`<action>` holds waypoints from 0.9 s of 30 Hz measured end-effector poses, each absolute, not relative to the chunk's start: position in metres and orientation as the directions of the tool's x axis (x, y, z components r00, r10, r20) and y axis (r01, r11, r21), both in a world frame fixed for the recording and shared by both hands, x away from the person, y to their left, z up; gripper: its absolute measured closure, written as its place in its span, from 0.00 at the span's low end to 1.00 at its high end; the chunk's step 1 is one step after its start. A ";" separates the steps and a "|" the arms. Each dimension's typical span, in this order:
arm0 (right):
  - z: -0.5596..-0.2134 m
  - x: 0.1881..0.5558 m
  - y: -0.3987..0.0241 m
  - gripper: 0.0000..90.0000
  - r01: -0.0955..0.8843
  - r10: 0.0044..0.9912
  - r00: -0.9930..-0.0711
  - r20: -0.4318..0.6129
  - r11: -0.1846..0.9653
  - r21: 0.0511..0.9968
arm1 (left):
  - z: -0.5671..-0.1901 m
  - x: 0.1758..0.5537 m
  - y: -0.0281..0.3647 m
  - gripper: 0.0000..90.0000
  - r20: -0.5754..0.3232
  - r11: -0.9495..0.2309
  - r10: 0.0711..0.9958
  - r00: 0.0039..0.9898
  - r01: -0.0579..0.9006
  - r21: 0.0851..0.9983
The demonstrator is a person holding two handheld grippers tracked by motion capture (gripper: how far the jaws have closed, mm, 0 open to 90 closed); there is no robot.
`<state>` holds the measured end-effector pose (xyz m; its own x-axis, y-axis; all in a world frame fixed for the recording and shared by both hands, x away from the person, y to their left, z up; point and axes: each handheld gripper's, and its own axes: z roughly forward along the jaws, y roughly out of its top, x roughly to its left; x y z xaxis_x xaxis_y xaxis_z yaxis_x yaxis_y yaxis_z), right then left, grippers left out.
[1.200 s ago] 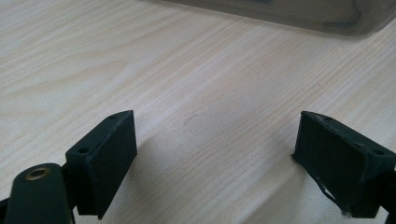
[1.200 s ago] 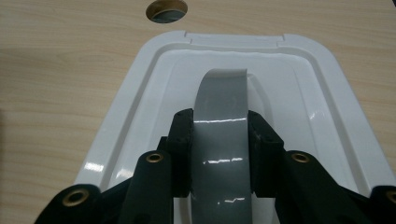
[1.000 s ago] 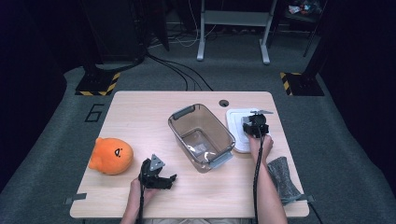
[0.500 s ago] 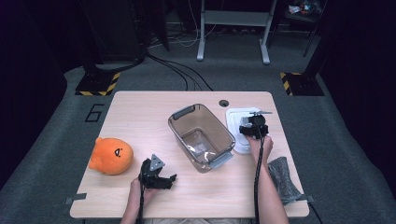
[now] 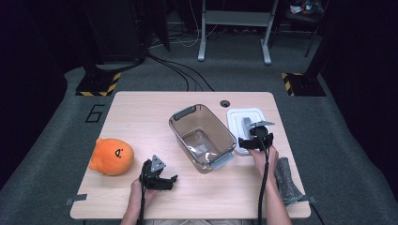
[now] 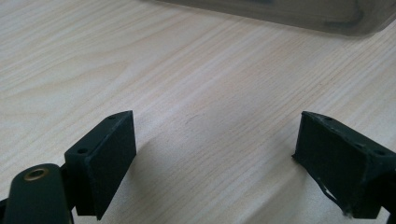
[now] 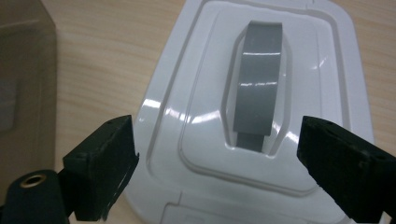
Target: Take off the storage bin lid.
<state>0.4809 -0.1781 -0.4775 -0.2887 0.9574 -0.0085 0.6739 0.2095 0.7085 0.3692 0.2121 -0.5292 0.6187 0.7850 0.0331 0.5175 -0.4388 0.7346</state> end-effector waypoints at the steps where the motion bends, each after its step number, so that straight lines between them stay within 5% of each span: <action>1: -0.477 0.478 -0.178 0.09 0.675 0.955 -0.295 -0.013 0.218 0.705 | -0.529 0.369 0.212 0.13 0.034 -0.442 0.783 0.621 0.518 0.732; 27: -0.495 0.375 -0.151 0.07 0.578 0.915 -0.399 -0.055 0.298 0.759 | -0.530 0.368 0.214 0.13 0.037 -0.427 0.796 0.604 0.518 0.741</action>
